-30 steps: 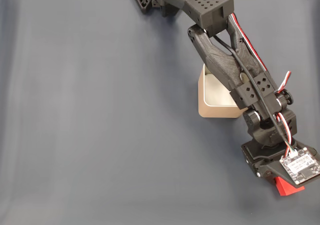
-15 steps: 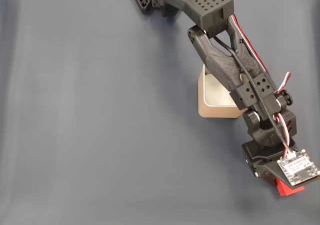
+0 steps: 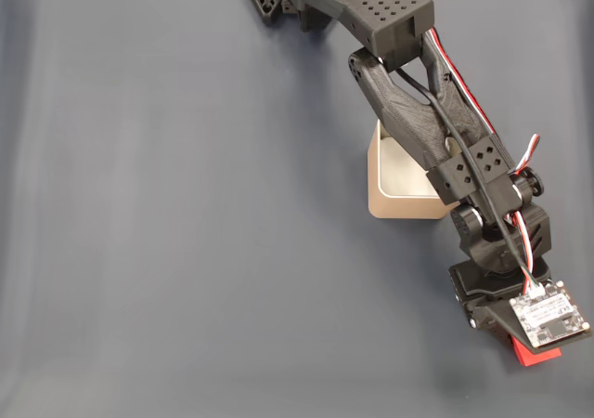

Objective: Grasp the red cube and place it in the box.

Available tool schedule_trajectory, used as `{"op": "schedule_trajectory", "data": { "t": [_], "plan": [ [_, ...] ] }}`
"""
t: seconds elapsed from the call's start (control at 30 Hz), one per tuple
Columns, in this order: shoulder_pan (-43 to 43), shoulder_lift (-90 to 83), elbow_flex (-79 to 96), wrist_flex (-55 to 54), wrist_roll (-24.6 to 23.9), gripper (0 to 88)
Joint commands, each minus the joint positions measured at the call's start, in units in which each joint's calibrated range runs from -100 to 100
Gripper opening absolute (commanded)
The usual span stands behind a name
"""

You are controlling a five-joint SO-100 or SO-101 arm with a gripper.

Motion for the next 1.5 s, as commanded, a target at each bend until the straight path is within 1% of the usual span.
{"op": "schedule_trajectory", "data": {
  "t": [0.0,0.27,0.53,0.7,1.17,1.47],
  "plan": [
    [0.5,-1.3,-3.3,-0.6,-0.1,15.8],
    [0.5,-2.3,-2.7,0.0,0.8,12.2],
    [0.2,-7.3,2.0,0.1,2.1,11.5],
    [0.1,-13.1,7.9,0.1,3.9,9.7],
    [0.2,-30.9,21.2,-0.6,8.4,9.2],
    [0.2,-44.0,32.9,-1.4,9.7,9.3]
  ]
}}
